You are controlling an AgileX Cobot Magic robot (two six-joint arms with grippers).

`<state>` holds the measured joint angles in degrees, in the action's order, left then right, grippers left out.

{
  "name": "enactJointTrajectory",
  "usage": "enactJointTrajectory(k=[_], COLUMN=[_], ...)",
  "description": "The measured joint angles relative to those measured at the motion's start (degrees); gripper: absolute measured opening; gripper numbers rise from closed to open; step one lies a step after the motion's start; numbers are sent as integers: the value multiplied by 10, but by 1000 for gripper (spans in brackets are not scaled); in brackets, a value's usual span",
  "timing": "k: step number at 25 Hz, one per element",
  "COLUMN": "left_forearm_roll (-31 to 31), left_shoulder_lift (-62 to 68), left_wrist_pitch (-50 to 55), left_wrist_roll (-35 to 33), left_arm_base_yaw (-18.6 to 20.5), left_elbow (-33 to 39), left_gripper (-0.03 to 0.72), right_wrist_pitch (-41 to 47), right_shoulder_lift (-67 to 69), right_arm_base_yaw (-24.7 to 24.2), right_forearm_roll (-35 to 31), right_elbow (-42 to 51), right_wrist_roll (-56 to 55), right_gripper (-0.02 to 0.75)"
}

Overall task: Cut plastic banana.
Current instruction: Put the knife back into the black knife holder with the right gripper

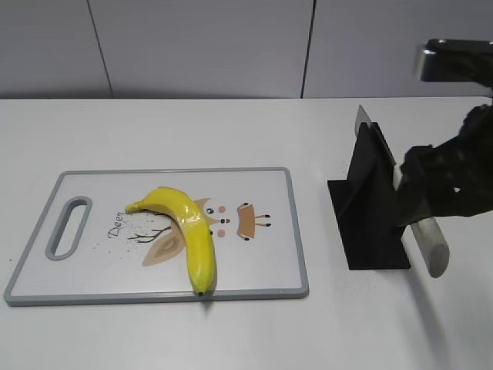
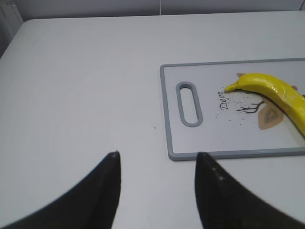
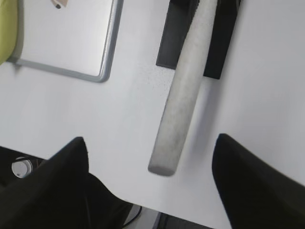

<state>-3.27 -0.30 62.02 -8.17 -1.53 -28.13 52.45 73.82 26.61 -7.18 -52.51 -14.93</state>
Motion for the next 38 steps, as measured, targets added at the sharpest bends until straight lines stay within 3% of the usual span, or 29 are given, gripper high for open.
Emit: enactJointTrajectory(k=[5,10,19,27,38], left_forearm_roll=[0,0,0,0,0], left_shoulder_lift=[0,0,0,0,0], left_wrist_pitch=[0,0,0,0,0], left_wrist_roll=[0,0,0,0,0], left_arm_base_yaw=[0,0,0,0,0], left_elbow=[0,0,0,0,0], left_gripper=[487,487,479,472,470], right_wrist_pitch=[46,49,72,78,78], right_shoulder_lift=[-110,-233,-456,-607,-646], right_arm_base_yaw=[0,0,0,0,0], right_forearm_roll=[-5,8,24,43,38], right_elbow=[21,102,230,239,239], right_wrist_roll=[88,161,189,190,190], right_gripper=[631,615,588,589,589])
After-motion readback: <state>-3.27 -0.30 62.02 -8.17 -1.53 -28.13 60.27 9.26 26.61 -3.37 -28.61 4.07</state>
